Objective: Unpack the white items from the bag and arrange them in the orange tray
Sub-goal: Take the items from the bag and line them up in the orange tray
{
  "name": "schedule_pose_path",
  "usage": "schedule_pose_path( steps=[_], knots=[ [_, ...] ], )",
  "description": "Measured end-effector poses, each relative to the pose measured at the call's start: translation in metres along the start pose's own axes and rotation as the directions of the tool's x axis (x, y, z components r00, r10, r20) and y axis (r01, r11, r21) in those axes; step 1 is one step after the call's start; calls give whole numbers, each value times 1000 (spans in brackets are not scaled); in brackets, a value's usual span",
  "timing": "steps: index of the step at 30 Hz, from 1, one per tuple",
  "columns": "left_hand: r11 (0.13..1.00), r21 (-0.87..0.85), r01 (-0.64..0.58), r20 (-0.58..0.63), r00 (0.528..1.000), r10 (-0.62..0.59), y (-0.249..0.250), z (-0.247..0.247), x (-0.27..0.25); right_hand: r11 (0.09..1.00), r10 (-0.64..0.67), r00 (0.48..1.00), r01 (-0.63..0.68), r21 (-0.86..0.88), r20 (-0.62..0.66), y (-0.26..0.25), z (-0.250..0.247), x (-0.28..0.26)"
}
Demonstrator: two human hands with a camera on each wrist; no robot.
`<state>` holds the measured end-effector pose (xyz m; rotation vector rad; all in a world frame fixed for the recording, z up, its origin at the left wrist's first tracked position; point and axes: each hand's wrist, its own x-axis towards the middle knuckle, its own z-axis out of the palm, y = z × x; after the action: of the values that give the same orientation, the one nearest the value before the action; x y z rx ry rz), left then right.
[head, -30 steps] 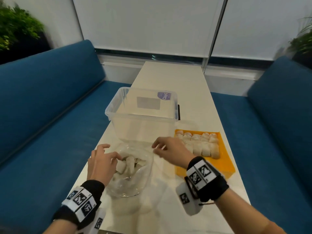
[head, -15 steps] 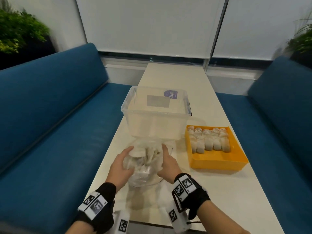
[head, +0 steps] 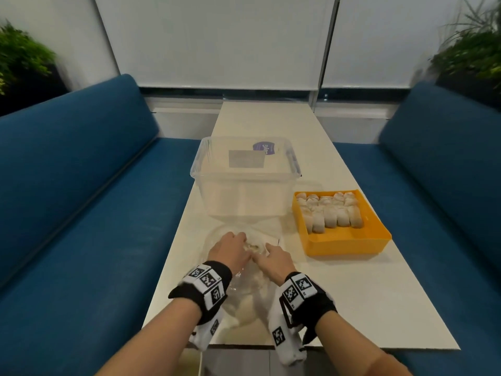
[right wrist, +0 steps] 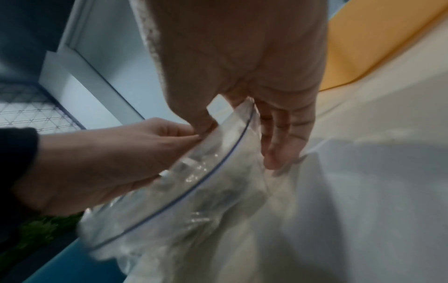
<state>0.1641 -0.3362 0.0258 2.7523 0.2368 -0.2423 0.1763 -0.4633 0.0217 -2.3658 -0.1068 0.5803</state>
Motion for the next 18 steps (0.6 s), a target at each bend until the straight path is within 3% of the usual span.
schedule_pose_path(
  steps=[3, 7, 18],
  knots=[
    [983, 182, -36, 51, 998, 27, -2, 10, 4, 999, 34, 998, -34, 3, -51, 4, 7, 4],
    [949, 312, -50, 89, 996, 23, -8, 15, 10, 987, 57, 998, -55, -153, 10, 10, 5, 5],
    [993, 116, 38, 94, 994, -49, -18, 11, 15, 949, 44, 999, -33, -313, 29, 20, 8, 5]
  ],
)
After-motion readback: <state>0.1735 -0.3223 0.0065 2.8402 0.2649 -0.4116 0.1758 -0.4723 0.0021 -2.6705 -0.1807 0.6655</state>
